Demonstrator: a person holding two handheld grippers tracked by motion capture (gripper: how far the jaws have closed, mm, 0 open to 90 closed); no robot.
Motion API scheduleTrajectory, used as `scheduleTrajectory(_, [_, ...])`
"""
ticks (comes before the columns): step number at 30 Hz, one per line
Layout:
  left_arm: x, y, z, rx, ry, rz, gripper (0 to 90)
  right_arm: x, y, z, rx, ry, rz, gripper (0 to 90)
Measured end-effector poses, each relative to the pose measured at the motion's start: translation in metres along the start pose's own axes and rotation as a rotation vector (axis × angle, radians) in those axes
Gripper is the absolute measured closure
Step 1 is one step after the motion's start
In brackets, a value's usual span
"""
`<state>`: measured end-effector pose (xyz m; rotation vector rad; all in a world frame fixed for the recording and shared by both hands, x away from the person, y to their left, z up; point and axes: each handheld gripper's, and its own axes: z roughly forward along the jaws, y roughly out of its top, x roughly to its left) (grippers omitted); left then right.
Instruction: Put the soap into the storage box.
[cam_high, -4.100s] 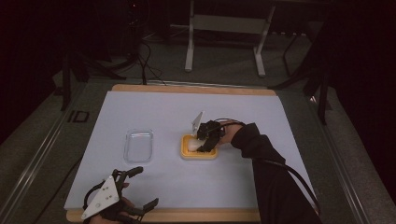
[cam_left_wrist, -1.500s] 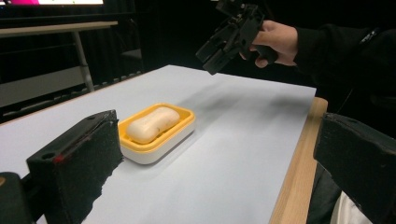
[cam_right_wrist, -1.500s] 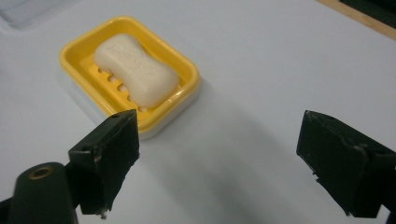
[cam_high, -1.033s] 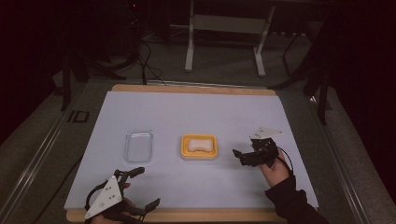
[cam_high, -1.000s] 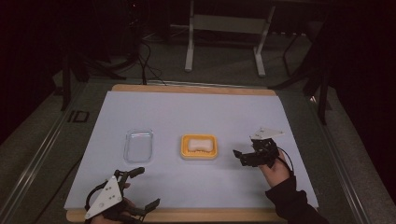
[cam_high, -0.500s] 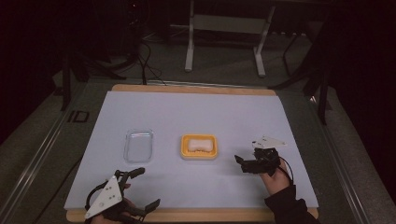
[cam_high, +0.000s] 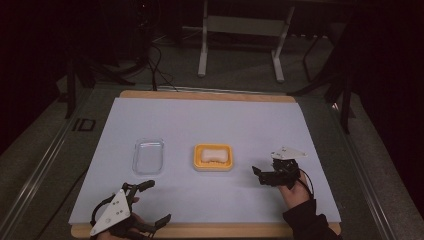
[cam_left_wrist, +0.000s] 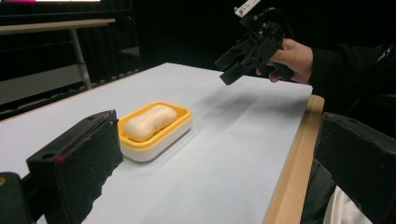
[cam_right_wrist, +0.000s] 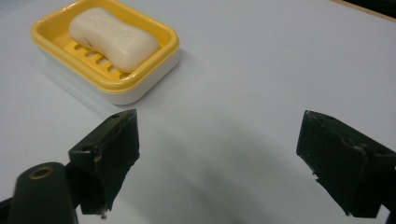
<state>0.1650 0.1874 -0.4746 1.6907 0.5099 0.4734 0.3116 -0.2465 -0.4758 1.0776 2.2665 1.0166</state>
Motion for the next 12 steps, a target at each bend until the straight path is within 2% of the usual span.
scheduleTrajectory(12, [0.0002, 0.0000, 0.0001, 0.002, 0.003, -0.002, 1.1, -0.0005, -0.0009, 0.0028, 0.010, 0.002, 0.001, 13.1])
